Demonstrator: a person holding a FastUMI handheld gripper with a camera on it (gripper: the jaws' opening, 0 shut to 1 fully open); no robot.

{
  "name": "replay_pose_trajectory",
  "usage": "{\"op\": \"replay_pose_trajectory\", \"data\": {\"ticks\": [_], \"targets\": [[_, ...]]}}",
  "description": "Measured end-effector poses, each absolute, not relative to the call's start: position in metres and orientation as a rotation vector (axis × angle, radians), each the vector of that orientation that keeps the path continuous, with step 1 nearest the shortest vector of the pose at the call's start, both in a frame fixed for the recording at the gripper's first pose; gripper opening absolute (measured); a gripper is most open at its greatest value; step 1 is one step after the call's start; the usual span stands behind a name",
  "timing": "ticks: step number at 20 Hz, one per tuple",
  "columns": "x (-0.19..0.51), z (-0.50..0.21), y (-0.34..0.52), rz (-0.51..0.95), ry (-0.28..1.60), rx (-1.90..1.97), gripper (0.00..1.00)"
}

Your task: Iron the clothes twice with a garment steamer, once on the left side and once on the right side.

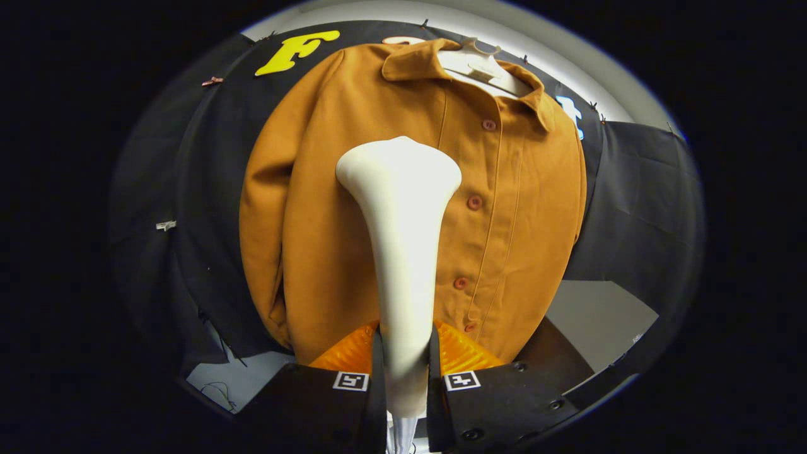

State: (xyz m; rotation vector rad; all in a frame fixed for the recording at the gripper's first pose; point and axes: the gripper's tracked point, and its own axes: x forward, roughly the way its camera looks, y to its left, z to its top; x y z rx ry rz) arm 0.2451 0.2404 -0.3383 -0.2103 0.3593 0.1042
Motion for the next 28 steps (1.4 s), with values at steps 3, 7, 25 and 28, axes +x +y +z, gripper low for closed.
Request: {"op": "replay_pose_trajectory", "data": {"ticks": [3,7,25,28], "targets": [[0.236,-0.378,0.232,0.101,0.444,-0.213,0.29],[0.214,-0.429,0.222,0.106,0.568,-0.213,0.29],[0.145,-0.452,0.164,0.137,0.647,-0.197,0.29],[0.141,-0.431,0.156,0.143,0.608,-0.190,0.29]]}}
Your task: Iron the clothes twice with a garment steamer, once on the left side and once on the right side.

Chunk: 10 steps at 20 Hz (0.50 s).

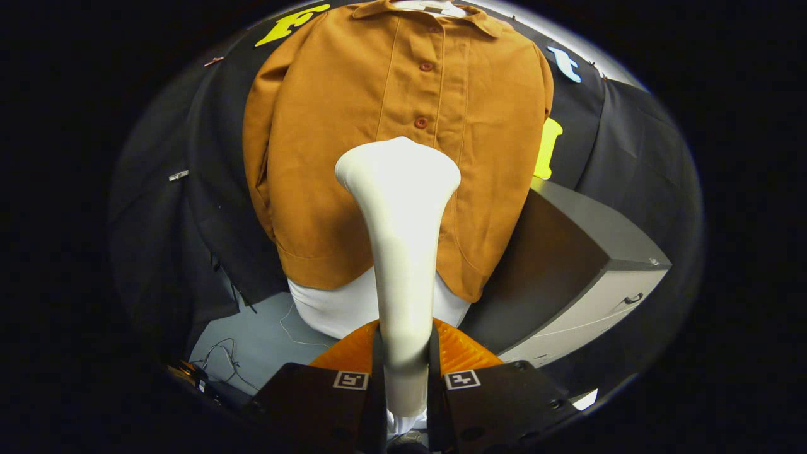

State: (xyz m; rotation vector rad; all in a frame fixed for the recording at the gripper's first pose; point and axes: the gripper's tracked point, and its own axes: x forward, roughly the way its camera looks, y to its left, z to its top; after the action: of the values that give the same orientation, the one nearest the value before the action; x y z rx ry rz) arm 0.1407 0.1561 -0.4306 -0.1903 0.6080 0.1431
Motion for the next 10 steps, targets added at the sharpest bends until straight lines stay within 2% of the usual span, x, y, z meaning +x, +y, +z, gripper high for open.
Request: {"op": "replay_pose_trajectory", "data": {"ticks": [10], "targets": [[0.139,-0.345,0.137,0.127,0.466,-0.128,0.29]]}}
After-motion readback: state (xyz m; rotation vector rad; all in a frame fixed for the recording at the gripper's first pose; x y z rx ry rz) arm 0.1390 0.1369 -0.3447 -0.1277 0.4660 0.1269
